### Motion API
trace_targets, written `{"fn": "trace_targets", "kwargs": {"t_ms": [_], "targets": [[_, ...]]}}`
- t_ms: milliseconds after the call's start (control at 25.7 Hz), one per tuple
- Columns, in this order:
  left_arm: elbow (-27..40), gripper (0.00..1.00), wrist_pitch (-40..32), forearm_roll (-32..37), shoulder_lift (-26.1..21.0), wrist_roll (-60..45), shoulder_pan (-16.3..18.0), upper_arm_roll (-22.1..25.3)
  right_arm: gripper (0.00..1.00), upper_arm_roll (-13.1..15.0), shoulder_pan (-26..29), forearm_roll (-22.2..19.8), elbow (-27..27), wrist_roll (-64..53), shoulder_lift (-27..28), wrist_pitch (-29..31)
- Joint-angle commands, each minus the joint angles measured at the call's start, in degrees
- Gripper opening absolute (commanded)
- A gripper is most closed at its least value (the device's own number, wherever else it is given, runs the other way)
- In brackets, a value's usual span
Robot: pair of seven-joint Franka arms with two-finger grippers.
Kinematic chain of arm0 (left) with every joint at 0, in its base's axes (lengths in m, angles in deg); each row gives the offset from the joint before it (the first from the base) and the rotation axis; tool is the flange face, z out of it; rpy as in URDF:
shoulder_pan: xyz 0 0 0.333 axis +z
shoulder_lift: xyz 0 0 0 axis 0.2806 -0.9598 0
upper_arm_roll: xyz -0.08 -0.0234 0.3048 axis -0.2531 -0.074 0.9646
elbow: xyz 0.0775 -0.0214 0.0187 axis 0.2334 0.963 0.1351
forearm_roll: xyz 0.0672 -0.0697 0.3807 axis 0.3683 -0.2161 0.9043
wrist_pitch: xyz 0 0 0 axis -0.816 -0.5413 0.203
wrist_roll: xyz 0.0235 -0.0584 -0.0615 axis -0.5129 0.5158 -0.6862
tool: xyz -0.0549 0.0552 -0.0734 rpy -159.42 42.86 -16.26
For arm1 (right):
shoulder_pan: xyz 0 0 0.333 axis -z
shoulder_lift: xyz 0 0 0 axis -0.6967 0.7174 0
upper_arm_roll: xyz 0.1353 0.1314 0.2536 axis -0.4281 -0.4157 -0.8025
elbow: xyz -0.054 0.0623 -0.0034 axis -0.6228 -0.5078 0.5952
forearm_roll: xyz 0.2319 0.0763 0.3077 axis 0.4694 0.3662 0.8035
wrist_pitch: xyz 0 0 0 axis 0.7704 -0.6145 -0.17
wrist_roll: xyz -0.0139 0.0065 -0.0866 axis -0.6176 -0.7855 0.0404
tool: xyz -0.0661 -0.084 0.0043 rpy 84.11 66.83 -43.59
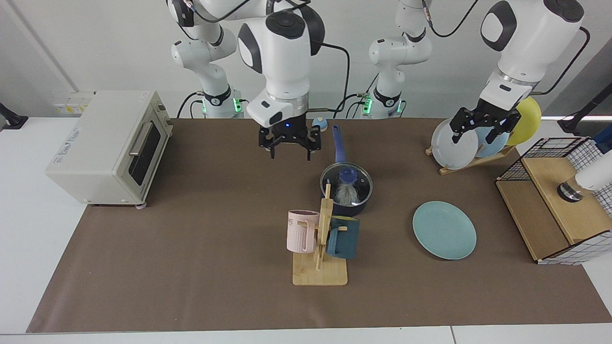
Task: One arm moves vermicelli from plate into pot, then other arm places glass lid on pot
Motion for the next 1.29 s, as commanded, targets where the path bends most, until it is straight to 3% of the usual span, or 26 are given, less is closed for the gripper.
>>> {"fn": "trace_targets", "kwargs": {"t_ms": [0,156,312,623,896,1247], "targets": [[0.4,1.0,-0.3,-0.6,0.9,0.1,-0.3,0.3,1.0,-0.8,3.7,-0.2,20.5,-2.6,-14.8,3.7],[0.4,1.0,-0.3,-0.6,0.9,0.1,-0.3,0.3,1.0,-0.8,8.1,-0.2,27.1,-7.1,-20.3,5.9],[0.4,1.0,-0.3,-0.6,0.8,0.1,-0.3,0.3,1.0,-0.8,13.7,-0.1,28.7,-16.3,-22.2,5.1],[0.4,1.0,-0.3,-0.6,0.8,0.1,-0.3,0.3,0.99,-0.8,22.3,0.9,32.0,-22.7,-22.9,6.0],[0.4,1.0,-0.3,-0.6,0.9,0.1,-0.3,0.3,1.0,-0.8,25.9,0.8,31.8,-23.7,-22.1,6.2],[0.4,1.0,-0.3,-0.6,0.9,0.1,-0.3,0.3,1.0,-0.8,25.6,0.9,31.1,-25.7,-21.5,8.5]]}}
